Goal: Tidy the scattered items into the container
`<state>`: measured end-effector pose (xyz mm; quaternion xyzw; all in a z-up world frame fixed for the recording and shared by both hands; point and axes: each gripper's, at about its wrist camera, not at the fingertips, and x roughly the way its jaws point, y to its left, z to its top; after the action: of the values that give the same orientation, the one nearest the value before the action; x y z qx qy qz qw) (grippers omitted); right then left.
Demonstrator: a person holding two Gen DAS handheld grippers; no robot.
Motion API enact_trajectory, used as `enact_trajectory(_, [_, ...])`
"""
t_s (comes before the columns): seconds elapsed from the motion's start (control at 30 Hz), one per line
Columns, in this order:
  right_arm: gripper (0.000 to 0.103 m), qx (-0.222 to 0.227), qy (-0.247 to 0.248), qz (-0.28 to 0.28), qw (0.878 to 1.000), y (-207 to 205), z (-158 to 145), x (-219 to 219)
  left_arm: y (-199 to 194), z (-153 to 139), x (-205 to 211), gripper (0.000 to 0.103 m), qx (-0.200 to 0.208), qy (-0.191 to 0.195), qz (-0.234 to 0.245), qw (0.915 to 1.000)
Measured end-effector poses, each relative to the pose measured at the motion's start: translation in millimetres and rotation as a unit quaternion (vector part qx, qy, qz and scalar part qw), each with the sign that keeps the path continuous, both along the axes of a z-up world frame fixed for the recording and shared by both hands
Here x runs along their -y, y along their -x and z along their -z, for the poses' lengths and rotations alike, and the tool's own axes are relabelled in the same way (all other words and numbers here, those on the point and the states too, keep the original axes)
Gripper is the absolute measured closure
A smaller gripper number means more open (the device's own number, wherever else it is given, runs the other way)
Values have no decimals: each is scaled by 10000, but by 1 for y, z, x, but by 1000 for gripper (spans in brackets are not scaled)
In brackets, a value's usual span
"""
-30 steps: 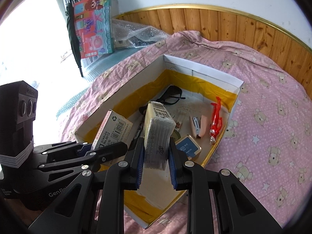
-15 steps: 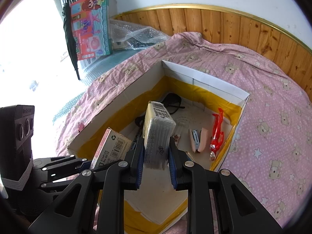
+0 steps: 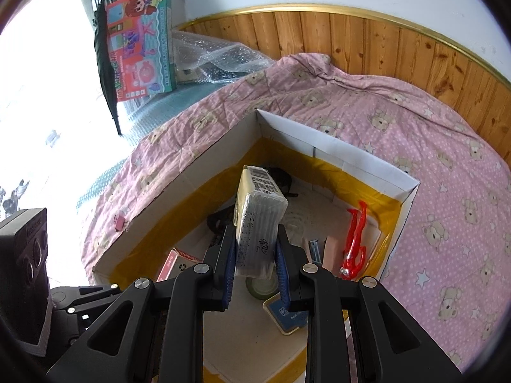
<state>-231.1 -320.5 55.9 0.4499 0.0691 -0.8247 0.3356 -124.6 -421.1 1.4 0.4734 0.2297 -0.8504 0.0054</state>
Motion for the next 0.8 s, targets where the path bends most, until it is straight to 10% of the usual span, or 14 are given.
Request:
enact_trajectory(0.1, [79,-35,-17,17,10000,8,3,5,5,3,-2,85,39,-10,111,9999])
enact_trajectory(0.23, [62,-235,-90,184,9995,18,10,9,9,3,2,46,-13,-5,60,10000])
enact_trajectory(0.8, [62,512,341,554,9966,21,26,-33,7,-2,32,46,-104,-182,-381,9991])
